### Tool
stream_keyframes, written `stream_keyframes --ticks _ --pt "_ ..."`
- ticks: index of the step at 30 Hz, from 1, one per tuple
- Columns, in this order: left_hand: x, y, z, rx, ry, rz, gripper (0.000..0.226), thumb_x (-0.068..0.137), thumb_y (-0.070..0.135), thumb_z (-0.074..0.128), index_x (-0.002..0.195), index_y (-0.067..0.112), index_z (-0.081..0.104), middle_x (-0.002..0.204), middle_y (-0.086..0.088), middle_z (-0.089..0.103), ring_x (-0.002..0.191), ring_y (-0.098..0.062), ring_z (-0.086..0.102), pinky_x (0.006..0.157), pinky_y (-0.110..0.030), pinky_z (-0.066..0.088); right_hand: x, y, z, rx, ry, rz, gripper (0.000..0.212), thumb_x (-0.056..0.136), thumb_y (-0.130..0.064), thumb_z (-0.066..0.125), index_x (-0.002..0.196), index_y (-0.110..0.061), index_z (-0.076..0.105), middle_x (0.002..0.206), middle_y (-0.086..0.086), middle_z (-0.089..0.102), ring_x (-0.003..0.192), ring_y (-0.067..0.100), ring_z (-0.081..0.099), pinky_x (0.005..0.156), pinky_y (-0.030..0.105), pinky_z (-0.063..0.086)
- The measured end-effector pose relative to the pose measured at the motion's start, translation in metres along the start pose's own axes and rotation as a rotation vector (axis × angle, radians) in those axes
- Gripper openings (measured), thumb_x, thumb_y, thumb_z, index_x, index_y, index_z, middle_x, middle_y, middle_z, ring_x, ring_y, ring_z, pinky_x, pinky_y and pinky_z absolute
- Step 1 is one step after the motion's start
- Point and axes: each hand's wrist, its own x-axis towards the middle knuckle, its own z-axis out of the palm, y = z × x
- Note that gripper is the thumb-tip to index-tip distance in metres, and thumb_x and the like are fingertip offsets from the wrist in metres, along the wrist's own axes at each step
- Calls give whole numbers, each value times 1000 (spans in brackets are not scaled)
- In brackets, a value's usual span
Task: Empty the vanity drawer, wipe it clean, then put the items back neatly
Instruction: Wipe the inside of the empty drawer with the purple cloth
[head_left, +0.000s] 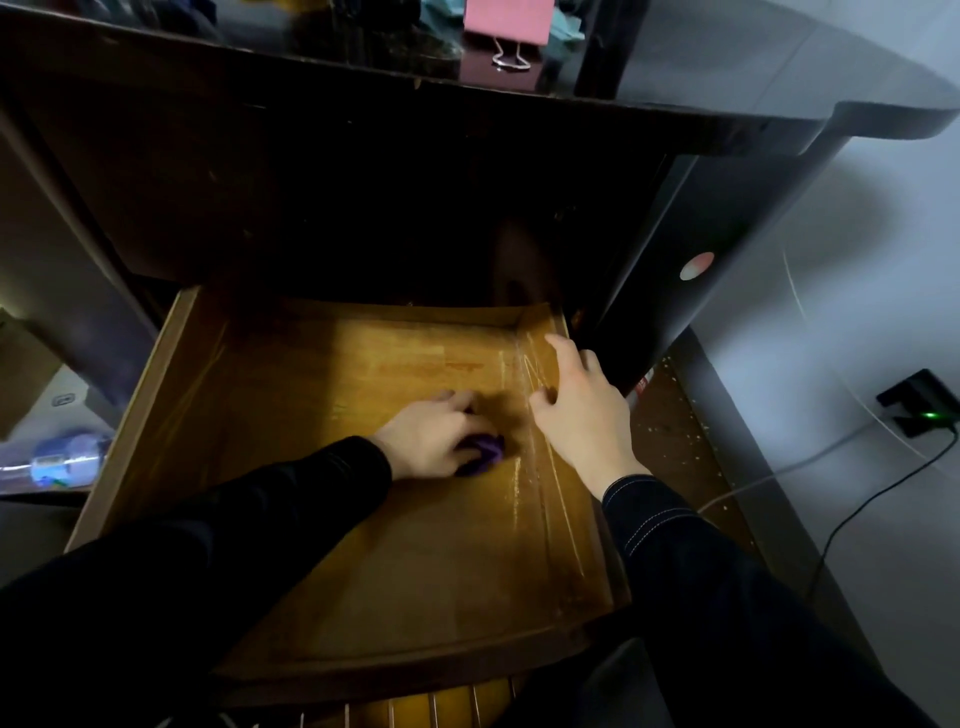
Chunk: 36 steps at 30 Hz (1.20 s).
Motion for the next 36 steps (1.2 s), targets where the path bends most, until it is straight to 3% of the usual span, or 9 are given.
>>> stream_keyframes --ticks 3,11,14,18,20,26,28,33,36 --pt "1 8 6 30 94 -47 35 94 38 58 128 29 59 116 -3 46 102 -26 53 84 -36 50 -1 -2 -2 9 -2 0 62 95 -33 57 150 -32 27 135 8 50 65 16 61 56 28 50" --pt "-75 52 28 -39 -195 453 33 96 43 52 129 36 54 116 0 45 104 -20 50 74 -34 49 0 -2 -2 1 0 11 61 96 -32 56 150 -30 28 136 9 49 70 19 63 57 27 46" --pt "-52 39 16 1 -119 362 33 100 47 46 129 36 56 118 -1 47 103 -21 52 78 -35 51 1 -2 -2 7 -1 12 62 96 -32 56 151 -30 27 136 9 49 73 21 64 58 28 45" --pt "-17 14 5 2 48 13 37 97 43 55 132 32 57 120 -2 47 105 -24 55 85 -35 50 -1 -2 -3 13 -2 7 62 97 -32 56 152 -31 27 138 9 49 74 20 64 58 27 43" --pt "-19 19 10 23 54 32 36 96 43 55 130 33 57 120 -2 46 102 -23 55 82 -35 51 0 -3 -4 16 -10 8 63 97 -32 56 152 -31 26 139 10 48 73 19 64 58 27 45" --pt "-70 59 36 -105 -220 438 34 95 43 54 128 41 51 114 3 43 98 -16 50 70 -33 50 0 -2 -2 -2 5 8 63 95 -31 56 151 -30 28 133 8 51 71 20 62 54 27 39" --pt "-60 52 28 -99 -209 388 33 96 47 52 129 44 52 116 4 44 99 -15 52 75 -34 52 0 -1 -2 -1 3 8 63 95 -31 56 151 -30 27 134 8 51 73 20 62 55 27 38" --pt "-26 16 6 -14 17 -11 38 95 43 58 132 34 57 120 0 47 106 -22 55 87 -35 50 -1 -3 -5 12 -1 4 63 96 -31 56 152 -29 27 136 9 50 76 21 64 62 33 53" --pt "-42 38 17 -3 -10 124 35 96 44 55 130 33 57 120 -1 46 103 -22 55 81 -35 52 -1 -3 -7 25 -9 11 63 97 -31 56 153 -29 27 137 9 49 75 22 65 66 37 58"
